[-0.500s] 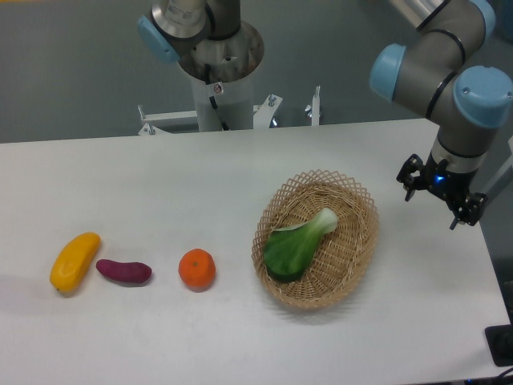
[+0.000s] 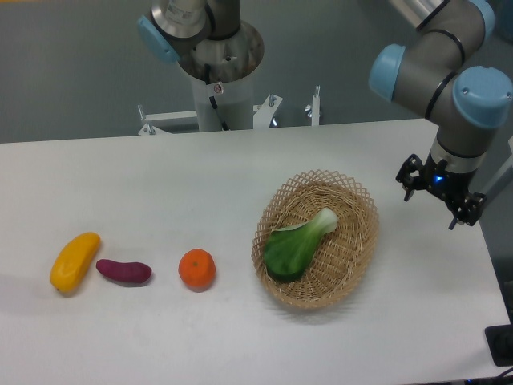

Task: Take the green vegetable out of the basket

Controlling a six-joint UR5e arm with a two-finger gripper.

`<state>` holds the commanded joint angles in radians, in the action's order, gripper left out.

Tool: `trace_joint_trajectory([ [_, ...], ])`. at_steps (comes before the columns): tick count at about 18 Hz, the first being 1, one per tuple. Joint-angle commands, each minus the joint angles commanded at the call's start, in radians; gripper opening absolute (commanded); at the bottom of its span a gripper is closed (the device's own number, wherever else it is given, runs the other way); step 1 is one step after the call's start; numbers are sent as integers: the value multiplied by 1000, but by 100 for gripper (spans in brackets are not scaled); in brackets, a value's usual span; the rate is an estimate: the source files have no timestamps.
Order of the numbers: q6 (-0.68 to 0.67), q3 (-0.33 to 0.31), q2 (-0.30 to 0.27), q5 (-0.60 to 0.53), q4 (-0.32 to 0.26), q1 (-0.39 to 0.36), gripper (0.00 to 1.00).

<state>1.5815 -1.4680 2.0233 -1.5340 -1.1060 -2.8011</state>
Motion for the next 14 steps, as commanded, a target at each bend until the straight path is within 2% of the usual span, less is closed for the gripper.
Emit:
trace_joint_trajectory([
  [5, -28, -3, -6, -6, -8, 26, 100],
  [9, -149, -72, -47, -2, 2, 77, 100],
  [12, -176, -92, -57, -3, 0, 120, 100],
  [14, -201, -130, -74, 2, 3, 135, 100],
])
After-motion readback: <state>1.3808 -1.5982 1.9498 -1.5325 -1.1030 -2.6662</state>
